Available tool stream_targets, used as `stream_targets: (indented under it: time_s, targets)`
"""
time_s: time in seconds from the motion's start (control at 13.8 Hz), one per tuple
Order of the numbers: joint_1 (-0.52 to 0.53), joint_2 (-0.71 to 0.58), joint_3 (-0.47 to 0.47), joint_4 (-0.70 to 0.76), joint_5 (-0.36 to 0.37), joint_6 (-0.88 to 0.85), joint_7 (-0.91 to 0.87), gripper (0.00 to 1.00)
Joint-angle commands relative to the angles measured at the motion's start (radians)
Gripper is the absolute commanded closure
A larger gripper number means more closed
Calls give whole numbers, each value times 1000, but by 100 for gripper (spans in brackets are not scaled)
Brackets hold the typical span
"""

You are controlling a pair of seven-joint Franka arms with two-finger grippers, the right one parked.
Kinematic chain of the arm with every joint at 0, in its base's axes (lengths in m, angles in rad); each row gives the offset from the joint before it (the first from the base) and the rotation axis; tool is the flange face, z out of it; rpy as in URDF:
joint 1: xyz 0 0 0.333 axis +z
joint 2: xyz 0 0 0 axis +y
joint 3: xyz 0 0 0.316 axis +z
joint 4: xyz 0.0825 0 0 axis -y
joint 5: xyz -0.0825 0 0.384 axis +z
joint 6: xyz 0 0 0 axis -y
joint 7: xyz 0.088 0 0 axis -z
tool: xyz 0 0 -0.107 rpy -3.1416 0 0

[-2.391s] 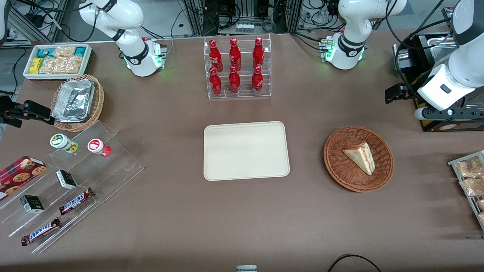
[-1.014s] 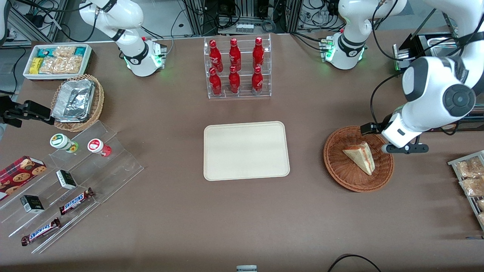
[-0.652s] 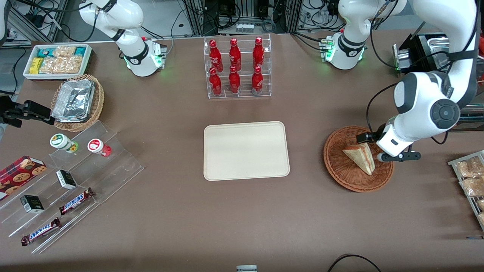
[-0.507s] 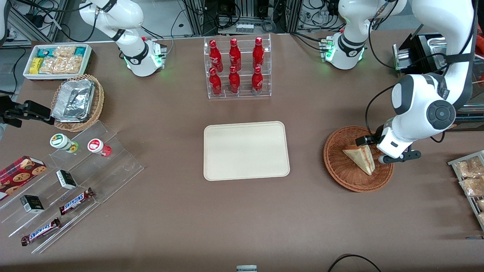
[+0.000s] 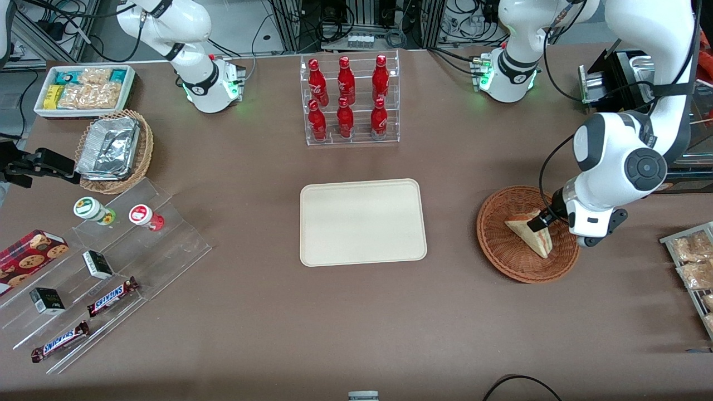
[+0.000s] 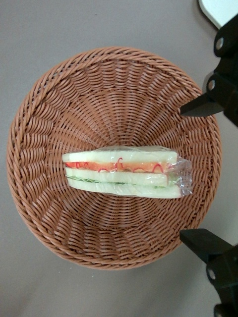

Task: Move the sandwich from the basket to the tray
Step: 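Lower the left gripper onto the sandwich and close on it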

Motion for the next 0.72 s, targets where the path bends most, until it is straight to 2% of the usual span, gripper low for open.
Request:
stream_targets:
  time_s: [0.0, 0.65]
  targets:
    - [-8, 12, 0, -9, 15, 38, -42, 0]
    - [-8, 97, 0, -9, 21, 67, -46, 0]
